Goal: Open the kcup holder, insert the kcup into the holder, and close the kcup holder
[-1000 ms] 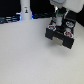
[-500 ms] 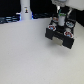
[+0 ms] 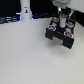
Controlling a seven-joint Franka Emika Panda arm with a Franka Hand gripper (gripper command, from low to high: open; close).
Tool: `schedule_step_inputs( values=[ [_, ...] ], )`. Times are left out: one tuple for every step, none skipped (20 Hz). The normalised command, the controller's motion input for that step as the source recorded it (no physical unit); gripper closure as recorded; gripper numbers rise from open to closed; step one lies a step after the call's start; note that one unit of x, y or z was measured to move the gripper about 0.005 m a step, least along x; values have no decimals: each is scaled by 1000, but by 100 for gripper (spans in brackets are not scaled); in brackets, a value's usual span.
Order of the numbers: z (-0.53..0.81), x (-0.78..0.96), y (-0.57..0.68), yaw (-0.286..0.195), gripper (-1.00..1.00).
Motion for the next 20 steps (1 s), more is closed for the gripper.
schedule_step_inputs(
  values=[
    [-212, -89, 19, 46, 100],
    [-213, -112, 22, 52, 100],
    [-196, -107, 17, 45, 100],
    [-184, -62, -1, 27, 100],
    [-187, -55, -4, 26, 100],
    [-280, 10, -7, 19, 100],
    [-296, -10, 3, 24, 100],
    [-283, 8, 14, 25, 100],
    [-254, 35, 15, 23, 100],
    [-256, 44, 10, 20, 100],
    [-267, 31, 7, 18, 100],
    [-257, 19, 14, 27, 100],
    [-257, 32, 29, 22, 100],
    [-236, 40, 54, 28, 100],
    [-198, 47, 71, 40, 100],
    [-143, 66, 85, 26, 100],
    [-122, 71, 112, 32, 100],
    [-81, 71, 118, 35, 100],
    [-48, 81, 119, 39, 100],
    [34, 84, 102, 63, -100]
  ],
)
